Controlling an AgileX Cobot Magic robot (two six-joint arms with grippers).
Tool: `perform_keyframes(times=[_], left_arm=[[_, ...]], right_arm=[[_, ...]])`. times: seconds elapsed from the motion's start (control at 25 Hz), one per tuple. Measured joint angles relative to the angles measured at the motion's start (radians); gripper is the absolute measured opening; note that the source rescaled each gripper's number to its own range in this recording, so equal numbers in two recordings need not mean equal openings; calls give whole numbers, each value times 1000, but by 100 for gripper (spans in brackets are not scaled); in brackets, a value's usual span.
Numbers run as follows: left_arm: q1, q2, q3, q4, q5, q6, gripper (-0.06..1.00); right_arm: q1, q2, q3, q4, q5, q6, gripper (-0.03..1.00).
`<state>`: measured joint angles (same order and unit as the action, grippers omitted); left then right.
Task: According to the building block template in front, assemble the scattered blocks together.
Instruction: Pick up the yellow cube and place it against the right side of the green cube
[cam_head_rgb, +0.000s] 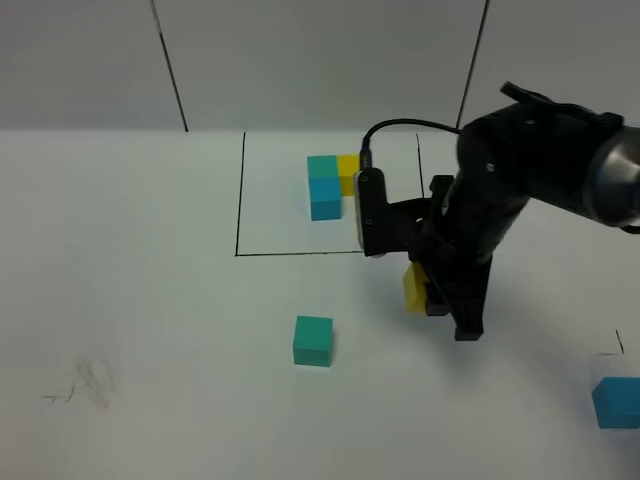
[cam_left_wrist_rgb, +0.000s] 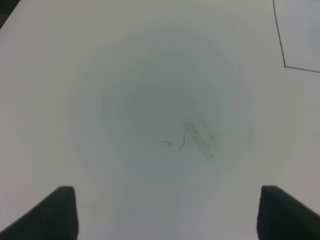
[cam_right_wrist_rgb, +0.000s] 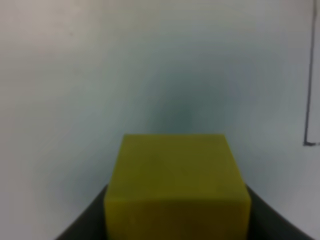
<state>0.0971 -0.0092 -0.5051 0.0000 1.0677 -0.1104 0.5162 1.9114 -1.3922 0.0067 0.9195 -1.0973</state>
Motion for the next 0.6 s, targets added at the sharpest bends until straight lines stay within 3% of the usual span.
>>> perform_keyframes(times=[0.24,0.6], left_arm=[[0,0,0,0,0,0,59],[0,0,0,0,0,0,59]], right_arm=[[53,108,-134,4,100,88,2],[99,164,-135,-7,70,246,2]])
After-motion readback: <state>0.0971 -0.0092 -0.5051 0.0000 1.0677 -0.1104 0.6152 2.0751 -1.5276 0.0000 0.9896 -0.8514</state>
